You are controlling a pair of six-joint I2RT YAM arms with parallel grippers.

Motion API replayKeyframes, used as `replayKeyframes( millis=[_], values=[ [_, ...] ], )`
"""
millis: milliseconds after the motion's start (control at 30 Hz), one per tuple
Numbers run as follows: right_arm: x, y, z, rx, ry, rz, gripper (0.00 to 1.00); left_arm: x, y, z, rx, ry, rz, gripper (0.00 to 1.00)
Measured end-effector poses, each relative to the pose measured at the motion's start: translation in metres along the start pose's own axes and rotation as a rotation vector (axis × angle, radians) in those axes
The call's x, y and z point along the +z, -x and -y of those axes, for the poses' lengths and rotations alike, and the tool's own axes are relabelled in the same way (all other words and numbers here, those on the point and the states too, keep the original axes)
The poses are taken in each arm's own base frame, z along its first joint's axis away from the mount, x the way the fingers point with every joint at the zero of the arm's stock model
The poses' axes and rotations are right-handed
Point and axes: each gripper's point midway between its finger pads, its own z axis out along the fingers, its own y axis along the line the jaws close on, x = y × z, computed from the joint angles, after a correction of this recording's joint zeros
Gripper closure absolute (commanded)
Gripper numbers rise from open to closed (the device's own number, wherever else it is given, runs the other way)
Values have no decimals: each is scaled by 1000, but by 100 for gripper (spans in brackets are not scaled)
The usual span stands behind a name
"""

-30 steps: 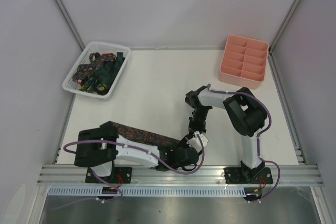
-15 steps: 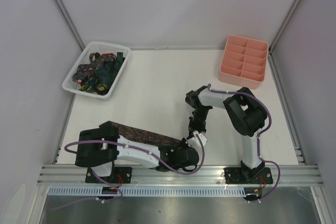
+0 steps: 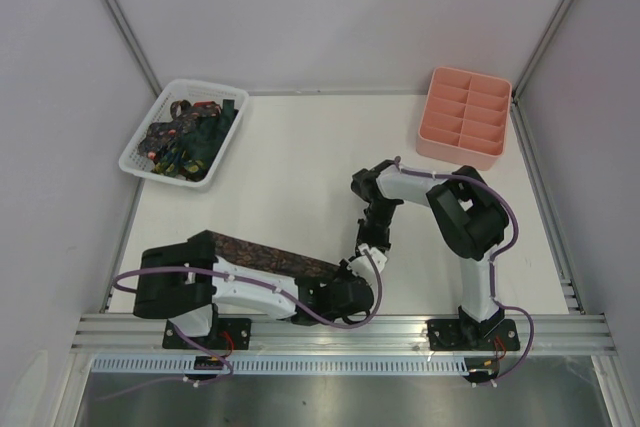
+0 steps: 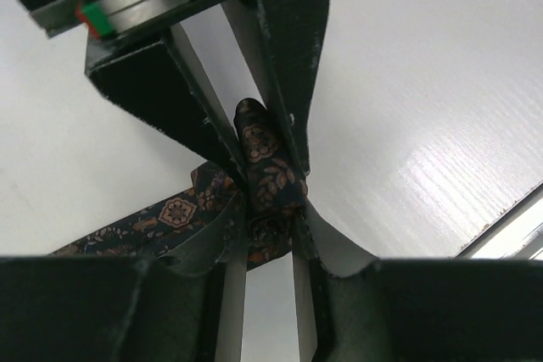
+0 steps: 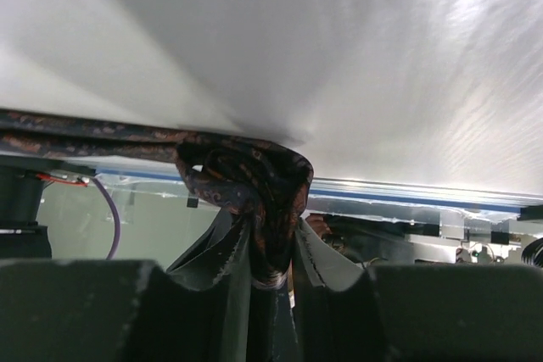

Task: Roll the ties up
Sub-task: Roll the tie

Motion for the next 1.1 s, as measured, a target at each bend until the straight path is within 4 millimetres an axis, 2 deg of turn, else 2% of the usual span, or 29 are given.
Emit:
replayKeyframes(
  millis=[233, 267, 300, 433, 667, 800, 933, 1100],
  values=[
    [-6, 0, -4, -4, 16, -3, 40, -11, 2, -10, -75, -3, 16, 99],
    [-7, 1, -5, -3, 22, 2, 39, -13, 3, -10, -89, -6, 20, 100],
    [-8, 3, -6, -6, 27, 8, 32, -15, 4, -10, -105, -11, 26, 99],
    [-19, 11, -12, -16, 55, 48, 24, -23, 9, -11, -174, -31, 43, 100],
    [-62, 41, -32, -137, 99, 249, 23, -39, 8, -15, -364, -66, 56, 100],
    [-74, 44, -34, -217, 117, 331, 25, -48, 0, -24, -488, -69, 54, 99],
    [-74, 40, -31, -282, 157, 369, 34, -56, -6, -31, -601, -56, 40, 100],
    [-57, 38, -29, -344, 190, 358, 42, -66, -17, -44, -738, -47, 41, 100]
  ],
)
